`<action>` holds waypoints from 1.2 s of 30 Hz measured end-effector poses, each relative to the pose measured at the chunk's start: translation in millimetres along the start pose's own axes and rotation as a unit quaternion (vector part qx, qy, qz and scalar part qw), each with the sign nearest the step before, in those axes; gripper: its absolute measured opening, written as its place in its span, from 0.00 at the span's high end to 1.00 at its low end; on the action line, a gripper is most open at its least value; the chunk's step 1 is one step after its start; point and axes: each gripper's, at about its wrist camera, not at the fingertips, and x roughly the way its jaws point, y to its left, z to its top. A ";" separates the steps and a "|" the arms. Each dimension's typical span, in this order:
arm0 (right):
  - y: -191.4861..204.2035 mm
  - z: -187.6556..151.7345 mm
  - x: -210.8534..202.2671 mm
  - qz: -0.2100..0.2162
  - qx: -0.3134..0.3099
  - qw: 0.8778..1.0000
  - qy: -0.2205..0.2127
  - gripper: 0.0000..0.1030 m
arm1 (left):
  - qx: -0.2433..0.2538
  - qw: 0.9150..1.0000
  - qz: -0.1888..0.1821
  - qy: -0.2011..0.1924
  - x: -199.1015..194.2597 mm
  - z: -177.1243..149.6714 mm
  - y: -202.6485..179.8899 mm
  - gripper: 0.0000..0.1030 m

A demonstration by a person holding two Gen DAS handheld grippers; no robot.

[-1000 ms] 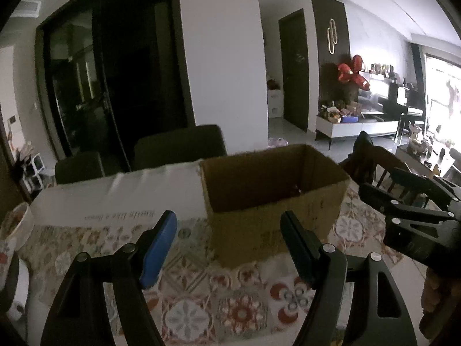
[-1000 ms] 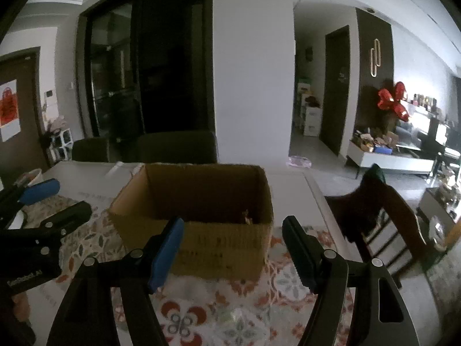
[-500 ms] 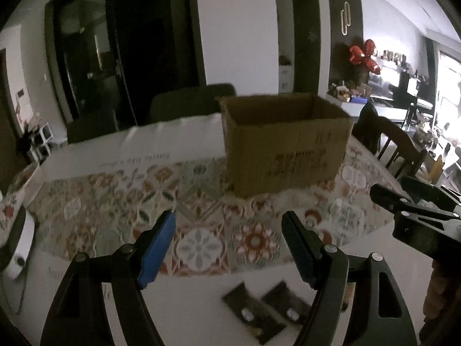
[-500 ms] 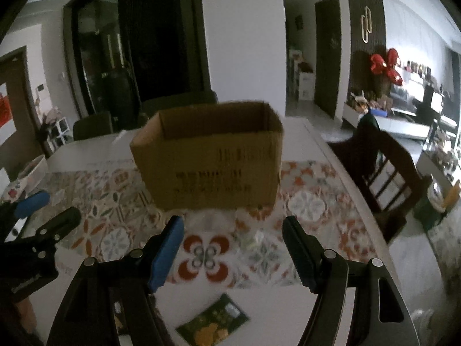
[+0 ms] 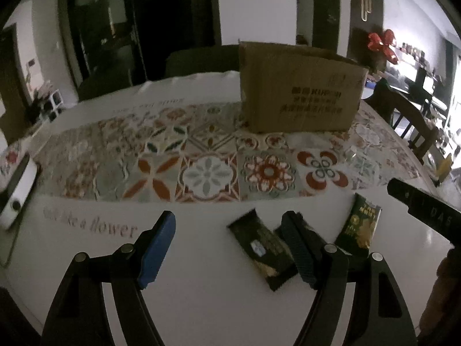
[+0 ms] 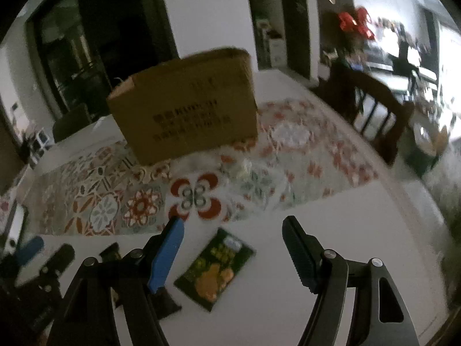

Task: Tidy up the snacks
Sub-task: 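Move both tools back toward the dark packets and green cracker bag, then grasp a dark cheese cracker packet with the left tool while the right tool grasps the green cracker bag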

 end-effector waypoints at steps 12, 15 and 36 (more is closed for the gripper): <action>-1.3 -30.8 32.3 -0.016 0.045 0.997 0.053 0.31 | -0.028 0.999 -0.005 0.041 29.9 -20.3 -9.0 0.27; 0.3 -30.9 37.9 -0.022 0.048 0.997 0.054 0.31 | -0.027 0.999 -0.009 0.046 35.1 -20.1 -14.2 0.27; 38.1 -38.3 60.2 -0.054 -0.051 0.995 0.066 0.31 | -0.001 0.997 -0.010 0.080 64.1 -30.3 -28.7 0.41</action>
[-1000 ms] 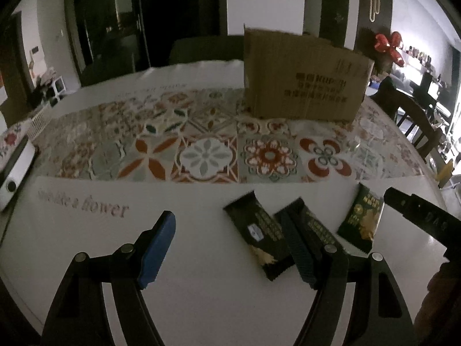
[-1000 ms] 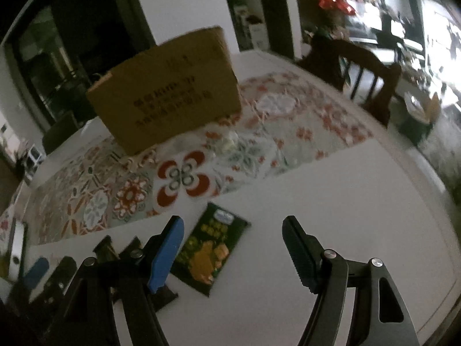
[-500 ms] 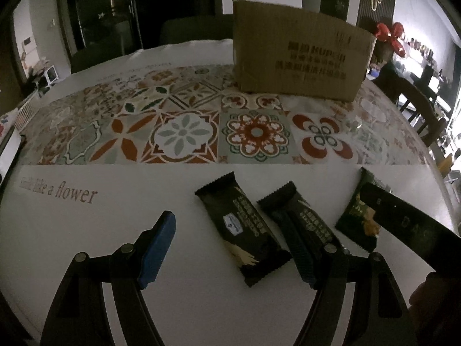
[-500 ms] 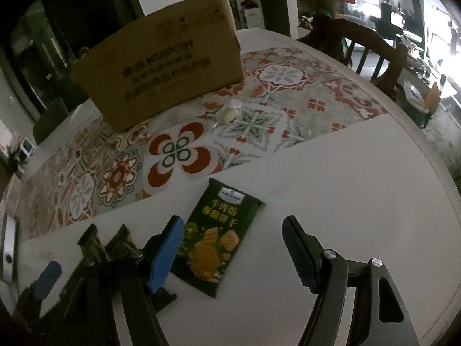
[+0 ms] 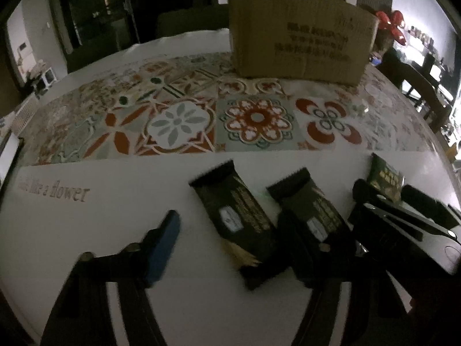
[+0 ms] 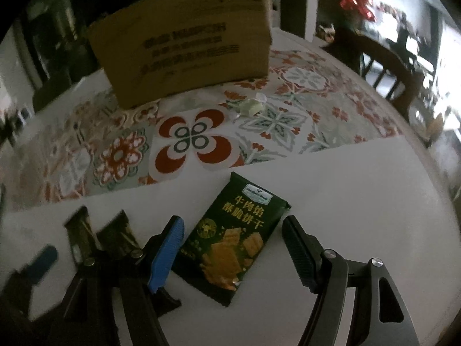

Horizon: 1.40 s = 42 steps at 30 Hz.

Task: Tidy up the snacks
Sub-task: 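Grasp a dark cheese cracker packet with the left tool while the right tool grasps the green cracker bag, then lift both packets and carry them over the cardboard box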

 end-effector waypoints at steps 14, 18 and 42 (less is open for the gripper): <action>-7.5 -5.3 -8.2 0.015 -0.020 1.000 -0.016 0.47 | -0.009 1.000 -0.023 -0.013 -8.5 -1.0 8.9 0.67; -10.2 -3.1 -16.2 0.025 -0.019 0.999 -0.028 0.47 | 0.002 0.999 -0.023 -0.034 -19.4 2.0 6.1 0.67; -27.9 31.7 -70.9 0.060 -0.034 0.991 -0.115 0.67 | 0.019 0.992 -0.050 -0.117 -71.7 40.1 2.3 0.68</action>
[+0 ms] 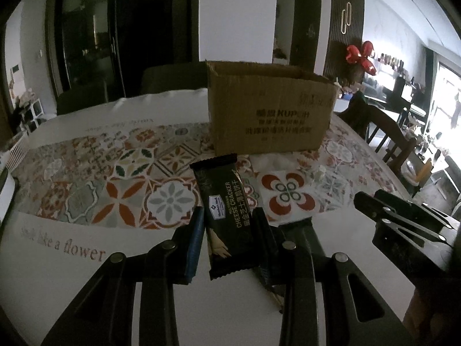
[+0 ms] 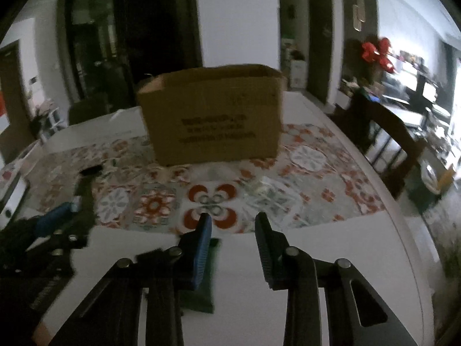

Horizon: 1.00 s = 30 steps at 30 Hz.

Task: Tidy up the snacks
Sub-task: 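Lift both packets and carry them over the cardboard box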

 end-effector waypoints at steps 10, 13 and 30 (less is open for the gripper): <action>9.9 -16.4 28.9 0.036 -0.004 0.997 0.069 0.50 | 0.004 1.000 0.004 0.025 10.8 -17.2 2.5 0.68; 22.3 -22.7 35.5 0.038 -0.024 0.996 0.080 0.50 | 0.005 0.999 0.002 0.035 15.3 -23.0 4.1 0.68; 45.8 -33.6 67.2 0.043 -0.049 0.988 0.137 0.50 | 0.006 0.999 -0.001 0.054 27.4 -33.9 9.0 0.68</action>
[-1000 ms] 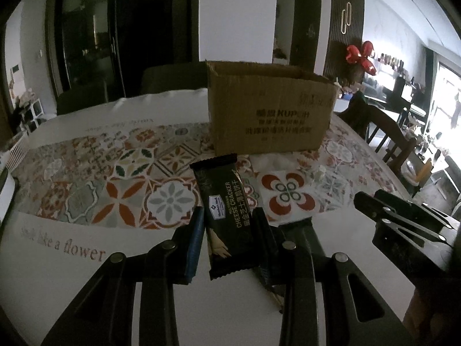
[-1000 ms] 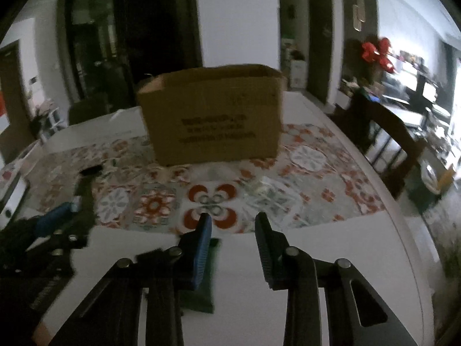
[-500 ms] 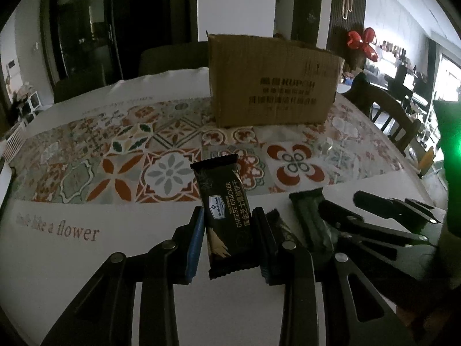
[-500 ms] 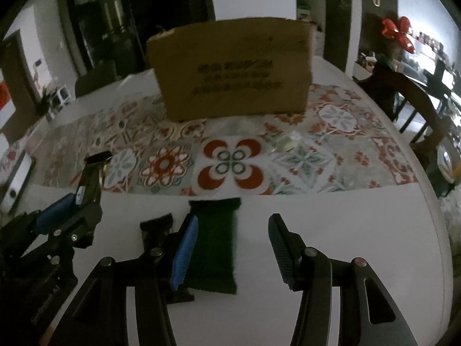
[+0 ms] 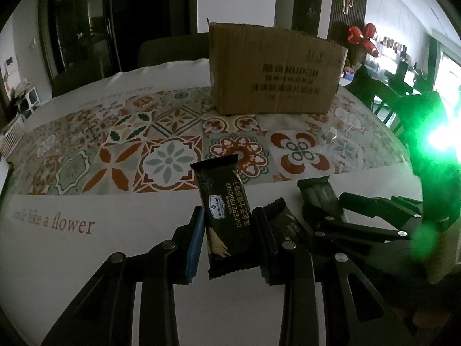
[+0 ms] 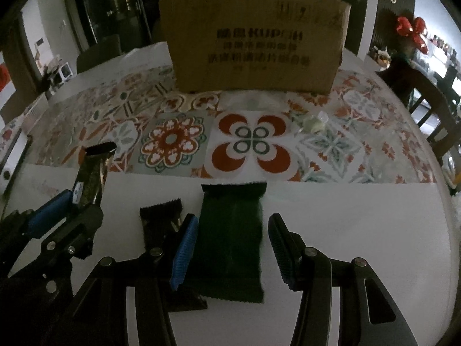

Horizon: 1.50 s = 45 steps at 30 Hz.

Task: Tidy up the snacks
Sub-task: 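Lift both packets and carry them over the cardboard box, then open both tools to drop the packets into the box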

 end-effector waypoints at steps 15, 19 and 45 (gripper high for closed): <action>-10.3 6.4 -22.4 -0.004 0.002 0.999 -0.043 0.55 | 0.007 1.000 -0.005 -0.017 -6.1 15.7 -7.3 0.68; -15.9 17.2 -36.0 0.003 0.005 0.998 -0.064 0.55 | 0.007 0.999 -0.011 -0.037 -13.7 31.6 -9.2 0.68; -47.5 142.5 -103.0 0.002 0.006 0.973 -0.230 0.55 | 0.041 0.984 -0.025 -0.173 -40.0 175.1 -23.5 0.69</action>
